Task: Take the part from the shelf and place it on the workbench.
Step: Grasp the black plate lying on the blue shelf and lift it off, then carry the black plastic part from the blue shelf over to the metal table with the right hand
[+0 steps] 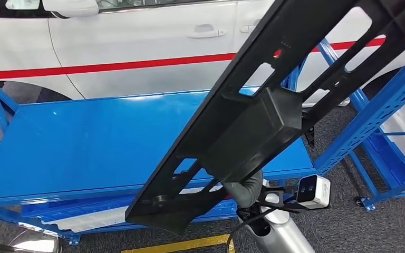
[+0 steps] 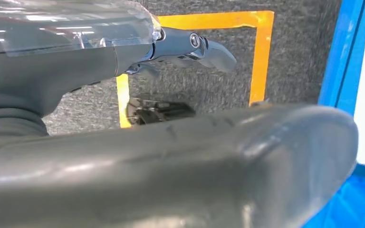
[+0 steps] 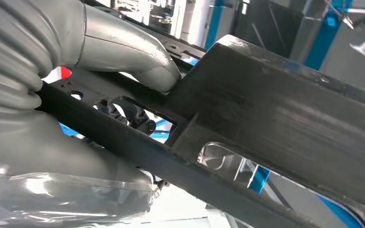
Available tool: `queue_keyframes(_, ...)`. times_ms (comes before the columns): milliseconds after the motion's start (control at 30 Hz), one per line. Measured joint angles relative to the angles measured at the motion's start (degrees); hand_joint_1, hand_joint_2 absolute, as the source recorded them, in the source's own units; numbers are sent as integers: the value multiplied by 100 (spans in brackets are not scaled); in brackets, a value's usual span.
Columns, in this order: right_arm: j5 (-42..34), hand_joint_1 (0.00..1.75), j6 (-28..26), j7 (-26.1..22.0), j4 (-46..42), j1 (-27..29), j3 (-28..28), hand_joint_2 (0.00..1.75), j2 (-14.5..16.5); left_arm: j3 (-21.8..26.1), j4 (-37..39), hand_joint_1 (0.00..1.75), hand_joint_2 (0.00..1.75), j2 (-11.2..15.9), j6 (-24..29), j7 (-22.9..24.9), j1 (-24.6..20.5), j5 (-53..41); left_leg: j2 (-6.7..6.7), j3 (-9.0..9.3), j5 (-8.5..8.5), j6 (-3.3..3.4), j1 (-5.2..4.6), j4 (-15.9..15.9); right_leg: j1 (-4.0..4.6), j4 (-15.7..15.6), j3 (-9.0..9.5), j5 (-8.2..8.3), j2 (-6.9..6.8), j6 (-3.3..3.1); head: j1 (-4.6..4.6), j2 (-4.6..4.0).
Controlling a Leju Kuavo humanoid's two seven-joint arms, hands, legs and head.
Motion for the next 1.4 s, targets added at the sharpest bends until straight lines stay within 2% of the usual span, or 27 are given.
queue_keyframes(33, 45, 175, -84, 1, -46, 3, 38, 175, -49, 0, 0, 0, 0, 8, -7, 22, 1, -11, 0, -117, -138, -18, 11, 329, 4, 8, -19, 10, -7, -4, 0, 0)
queue_keyframes(67, 114, 175, -180, 1, -95, 11, 74, 175, -94, 0, 0, 0, 0, 22, -15, 40, 4, -21, 0, -155, -176, -31, 18, 491, 5, 20, -42, 21, -11, -3, 0, 0)
queue_keyframes(100, 208, 175, -289, 1, -150, 25, 107, 175, -134, 0, 0, 0, 0, 38, -25, 58, 5, -31, 1, -79, -105, -36, 22, 418, 4, 38, -67, 32, -13, 3, 0, 0)
queue_keyframes(167, 453, 175, -534, -2, -283, 83, 174, 175, -195, 0, 0, 0, 0, 77, -42, 78, 0, -53, 1, 355, 200, -20, 27, -300, 0, 78, -109, 53, -12, 27, 0, 0)
queue_keyframes(233, 698, 175, -771, -7, -420, 167, 235, 175, -234, 0, 0, 0, 0, 108, -52, 83, -9, -82, -2, 701, 386, 31, 5, -942, 15, 110, -140, 80, -10, 73, 1, 0)
queue_keyframes(267, 807, 175, -884, -11, -489, 219, 265, 175, -247, 0, 0, 0, 0, 120, -58, 85, -10, -97, -5, 754, 411, 63, -11, -1069, 19, 115, -150, 100, -9, 107, 1, 0)
queue_keyframes(367, 1030, 175, -1148, -21, -674, 420, 327, 175, -269, 0, 0, 0, 0, 145, -70, 95, 0, -119, 0, 703, 522, 171, -21, -1112, 7, 109, -186, 144, 0, 219, 1, 0)
queue_keyframes(400, 1071, 175, -1199, -25, -734, 488, 338, 175, -272, 0, 0, 0, 0, 150, -67, 98, -5, -121, 8, 672, 578, 212, -9, -1132, 1, 174, -229, 56, 6, 247, 2, 0)
queue_keyframes(433, 1101, 175, -1230, -27, -787, 544, 348, 175, -274, 0, 0, 0, 0, 157, -60, 100, -12, -122, 19, 624, 640, 248, 6, -1151, -4, 351, -308, -132, 11, 269, 2, 0)
queue_keyframes(533, 1126, 175, -1210, -28, -855, 638, 410, 175, -280, 1, 0, 0, 0, 190, -39, 103, -21, -135, 44, 425, 778, 292, 2, -1149, -33, 1369, -611, -877, 13, 317, 2, 0)
queue_keyframes(567, 1118, 175, -1183, -28, -854, 657, 432, 175, -282, 1, 0, 0, 0, 200, -38, 103, -17, -144, 49, 360, 813, 286, 0, -1144, -42, 1594, -630, -959, 13, 330, 2, 0)
queue_keyframes(600, 1110, 175, -1152, -28, -853, 674, 450, 175, -285, 1, 0, 0, 0, 208, -38, 102, -12, -154, 50, 300, 844, 275, 1, -1139, -48, 1627, -555, -923, 12, 337, 2, 0)
queue_keyframes(633, 1105, 175, -1113, -28, -853, 687, 461, 175, -288, 0, 0, 0, 0, 214, -40, 98, -5, -160, 50, 249, 873, 259, 3, -1133, -54, 1431, -364, -795, 11, 337, 2, 0)
queue_keyframes(667, 1105, 175, -1075, -28, -854, 695, 468, 175, -291, 0, 0, 0, 0, 219, -44, 94, 1, -163, 49, 210, 905, 239, 6, -1123, -57, 1059, -77, -650, 10, 328, 2, 0)
queue_keyframes(733, 1103, 175, -972, -29, -856, 712, 475, 175, -298, 2, 0, 0, 0, 228, -49, 84, 13, -150, 47, 163, 964, 182, 1, -1109, -36, 279, 455, -523, 13, 273, 2, 0)
queue_keyframes(767, 1097, 175, -914, -30, -859, 733, 475, 175, -300, 9, 0, 0, 0, 234, -48, 80, 16, -136, 45, 158, 989, 149, -1, -1104, -19, 54, 592, -530, 14, 234, 2, 0)
queue_keyframes(867, 1093, 175, -722, -31, -868, 860, 474, 175, -310, 59, 0, 0, 0, 253, -25, 80, 34, -92, 42, 150, 1048, 38, 8, -1108, 3, -55, 601, -498, 10, 104, 2, 0)
queue_keyframes(900, 1107, 175, -677, -31, -868, 904, 474, 175, -312, 84, 0, 0, 0, 258, -12, 85, 43, -85, 41, 117, 994, 9, 14, -1051, -1, -66, 583, -459, 6, 59, 2, 0)
queue_keyframes(967, 1134, 175, -616, -31, -869, 983, 474, 175, -312, 122, 0, 0, 0, 264, 7, 98, 60, -74, 38, -63, 663, -22, 29, -620, -3, -88, 536, -387, -9, -20, 1, 0)
queue_keyframes(1033, 1140, 175, -577, -31, -865, 1058, 474, 175, -312, 136, 0, 0, 0, 265, 14, 115, 76, -69, 38, -336, 236, -42, 33, 133, 30, -81, 472, -347, -17, -65, 0, 0)
queue_keyframes(1067, 1140, 175, -565, -31, -862, 1090, 474, 175, -313, 140, 0, 0, 0, 266, 16, 121, 85, -70, 39, -417, 133, -48, 33, 413, 49, -75, 444, -332, -18, -75, 0, 0)
queue_keyframes(1100, 1140, 175, -557, -31, -858, 1114, 474, 175, -313, 145, 0, 0, 0, 266, 18, 126, 94, -70, 39, -401, 139, -44, 31, 500, 68, -66, 423, -320, -18, -79, 0, 0)
queue_keyframes(1133, 1140, 175, -553, -31, -855, 1131, 474, 175, -315, 150, 0, 0, 0, 267, 19, 129, 101, -70, 38, -275, 245, -27, 27, 361, 84, -58, 411, -313, -16, -80, 0, 0)
queue_keyframes(1200, 1139, 175, -549, -31, -853, 1147, 474, 175, -315, 158, 0, 0, 0, 273, 20, 134, 104, -70, 36, 193, 536, 52, 4, -389, 109, -38, 406, -308, -16, -73, 1, 0)
queue_keyframes(1267, 1129, 175, -532, -31, -851, 1152, 474, 175, -317, 166, 0, 0, 0, 285, 23, 151, 103, -79, 34, 522, 669, 123, -34, -974, 121, -20, 386, -289, -18, -37, 1, 0)
queue_keyframes(1333, 1117, 175, -508, -31, -847, 1167, 474, 175, -324, 170, 0, 0, 0, 296, 28, 183, 105, -96, 32, 572, 690, 155, -68, -1114, 110, -17, 357, -255, -19, 21, 0, 0)
queue_keyframes(1400, 1130, 175, -508, -31, -854, 1192, 473, 175, -349, 170, 0, 0, 0, 297, 30, 217, 104, -116, 47, 569, 751, 202, -33, -1205, 108, 18, 333, -298, -11, 78, 1, 0)
